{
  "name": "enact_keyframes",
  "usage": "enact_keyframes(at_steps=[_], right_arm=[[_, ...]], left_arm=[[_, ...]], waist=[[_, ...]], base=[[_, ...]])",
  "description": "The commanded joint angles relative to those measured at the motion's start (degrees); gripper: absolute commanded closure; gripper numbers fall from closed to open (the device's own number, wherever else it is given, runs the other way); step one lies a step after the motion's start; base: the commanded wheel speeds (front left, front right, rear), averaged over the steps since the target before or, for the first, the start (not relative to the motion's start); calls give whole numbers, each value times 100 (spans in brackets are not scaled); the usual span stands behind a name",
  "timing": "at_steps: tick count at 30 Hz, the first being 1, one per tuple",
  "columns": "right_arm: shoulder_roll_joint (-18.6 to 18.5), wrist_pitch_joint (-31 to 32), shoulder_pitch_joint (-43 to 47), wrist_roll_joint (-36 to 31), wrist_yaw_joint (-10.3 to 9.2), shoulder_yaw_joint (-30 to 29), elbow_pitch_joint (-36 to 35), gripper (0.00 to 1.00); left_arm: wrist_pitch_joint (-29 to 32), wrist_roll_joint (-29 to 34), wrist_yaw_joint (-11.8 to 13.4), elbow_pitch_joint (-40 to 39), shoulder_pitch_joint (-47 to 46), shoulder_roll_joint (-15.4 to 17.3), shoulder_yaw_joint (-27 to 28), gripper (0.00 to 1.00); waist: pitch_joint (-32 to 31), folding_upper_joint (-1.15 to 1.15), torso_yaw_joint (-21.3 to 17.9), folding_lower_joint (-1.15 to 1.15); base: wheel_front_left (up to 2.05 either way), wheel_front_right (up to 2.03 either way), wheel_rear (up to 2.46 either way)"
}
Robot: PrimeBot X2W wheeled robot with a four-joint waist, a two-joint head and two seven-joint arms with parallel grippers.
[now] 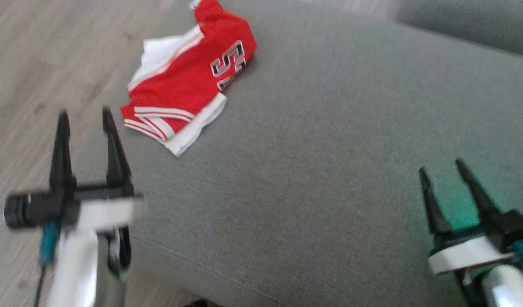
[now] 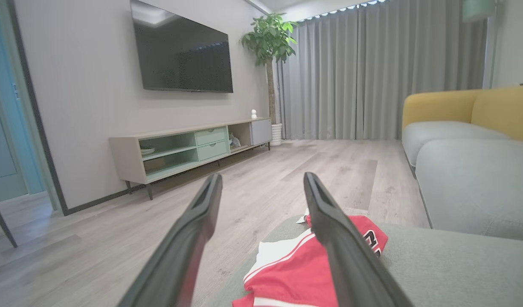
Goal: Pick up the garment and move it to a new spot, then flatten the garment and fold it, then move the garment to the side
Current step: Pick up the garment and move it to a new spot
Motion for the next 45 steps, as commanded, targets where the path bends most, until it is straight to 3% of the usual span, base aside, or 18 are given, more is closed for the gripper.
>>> enact_keyframes(at_steps=[1,2,3,11,16,19,20,21,27,32,38,45], right_arm=[[-139,-63,-158,-32,-4,97,-207,0],[-339,-63,-262,-64,-4,35,-278,0],[-339,-63,-262,-64,-4,35,-278,0],[-708,-63,-559,-96,-4,-81,-493,0],[-774,-63,-563,-131,-4,-185,-582,0],[-758,-63,-586,-142,-4,-208,-628,0],[-737,-63,-591,-146,-4,-216,-636,0],[-711,-63,-590,-150,-4,-232,-639,0],[-506,-63,-636,-143,-4,-200,-550,0],[-185,-63,-714,-54,-4,-57,-378,0],[327,-63,-644,78,-4,46,-253,0],[689,-63,-219,237,-4,-7,-288,0]], left_arm=[[-23,-15,-41,30,-248,150,238,0],[10,-93,-169,750,-862,281,286,0],[10,-93,-169,750,-862,281,286,0],[1158,-777,-595,3721,-2810,573,561,0],[1495,-1016,-668,5131,-3371,637,663,0],[1557,-1033,-526,5713,-3576,698,685,0],[1446,-1046,-460,5796,-3635,701,708,57],[1312,-1087,-439,5841,-3692,679,745,100],[314,-965,-601,5828,-4020,1003,644,100],[16,-681,-653,5229,-4373,1400,450,100],[-6,-358,-806,3966,-4593,1829,138,100],[737,-256,-947,2359,-4441,1891,-412,100]], waist=[[629,0,-186,-2],[883,0,-269,-2],[883,0,-269,-2],[1453,0,-700,-2],[1737,0,-893,-2],[1836,0,-989,-2],[1846,0,-1005,-2],[1842,0,-1013,-2],[1536,0,-1104,-2],[884,0,-1337,-2],[-6,0,-1983,-2],[-862,0,-2929,-2]], base=[[0,0,0],[0,0,0],[0,0,0],[0,0,0],[0,0,0],[0,0,0],[0,0,0],[0,0,0],[0,0,0],[0,0,0],[0,0,0],[0,0,0]])
